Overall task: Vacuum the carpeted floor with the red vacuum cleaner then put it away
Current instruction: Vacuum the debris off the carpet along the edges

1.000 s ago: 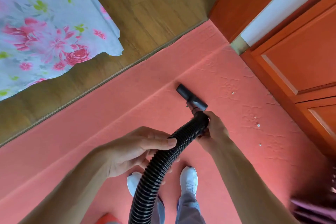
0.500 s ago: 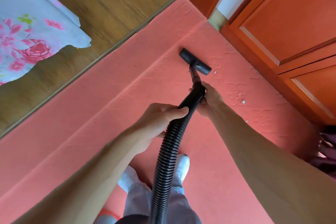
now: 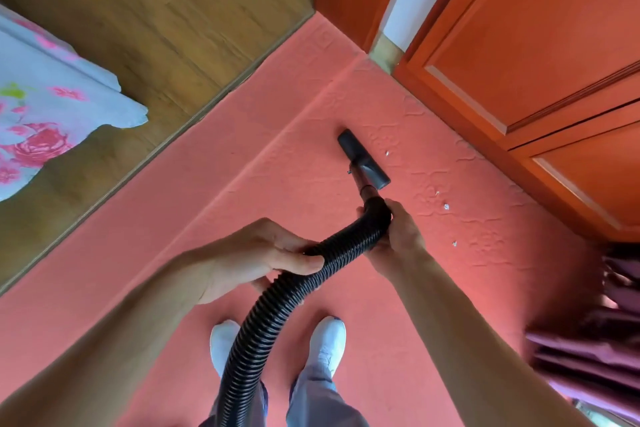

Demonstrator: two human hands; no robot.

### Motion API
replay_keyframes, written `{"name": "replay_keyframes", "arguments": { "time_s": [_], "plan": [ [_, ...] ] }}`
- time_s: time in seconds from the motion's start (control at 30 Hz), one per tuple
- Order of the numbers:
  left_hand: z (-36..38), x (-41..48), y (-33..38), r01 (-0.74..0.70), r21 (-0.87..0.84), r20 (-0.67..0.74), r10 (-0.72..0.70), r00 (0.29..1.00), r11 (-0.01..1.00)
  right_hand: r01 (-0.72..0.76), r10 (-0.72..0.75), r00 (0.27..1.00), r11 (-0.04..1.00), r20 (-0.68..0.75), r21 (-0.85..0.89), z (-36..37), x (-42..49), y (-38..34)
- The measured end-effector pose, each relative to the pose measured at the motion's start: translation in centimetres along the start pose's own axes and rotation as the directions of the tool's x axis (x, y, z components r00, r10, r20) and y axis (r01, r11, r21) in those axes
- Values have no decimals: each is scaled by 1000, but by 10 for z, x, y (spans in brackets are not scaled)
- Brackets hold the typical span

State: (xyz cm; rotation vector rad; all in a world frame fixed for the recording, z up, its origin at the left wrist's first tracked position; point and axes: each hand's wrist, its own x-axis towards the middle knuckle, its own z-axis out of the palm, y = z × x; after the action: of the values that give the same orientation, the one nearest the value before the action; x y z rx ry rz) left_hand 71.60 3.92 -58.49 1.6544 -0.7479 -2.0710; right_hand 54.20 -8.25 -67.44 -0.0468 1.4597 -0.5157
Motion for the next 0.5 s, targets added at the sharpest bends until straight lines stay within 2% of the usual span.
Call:
{"name": "replay_keyframes", "arguments": {
  "time_s": [0.07, 0.17, 0.23, 0.3, 0.4, 0.5],
  "plan": [
    [6, 16, 5, -17, -43, -127, 11, 992, 999, 64, -66, 997, 997, -36, -42, 10, 16, -12],
    [19, 49, 13, -82, -129, -339, 34, 940, 988, 145, -147, 986, 989, -80, -28, 23, 41, -34],
    [25, 64, 19, -97, -127, -364, 44, 930, 987, 165, -162, 983, 986, -85, 31, 25, 49, -46],
    [24, 70, 22, -74, -84, -298, 45, 954, 994, 163, -157, 984, 984, -79, 75, 21, 50, -52],
    [7, 60, 25, -19, -51, -95, 14, 995, 999, 98, -94, 995, 989, -46, 111, 8, 37, -51],
    [-19, 46, 22, 40, -53, 73, -36, 997, 998, 29, -29, 1000, 995, 2, 97, -3, 16, -38]
  ]
}}
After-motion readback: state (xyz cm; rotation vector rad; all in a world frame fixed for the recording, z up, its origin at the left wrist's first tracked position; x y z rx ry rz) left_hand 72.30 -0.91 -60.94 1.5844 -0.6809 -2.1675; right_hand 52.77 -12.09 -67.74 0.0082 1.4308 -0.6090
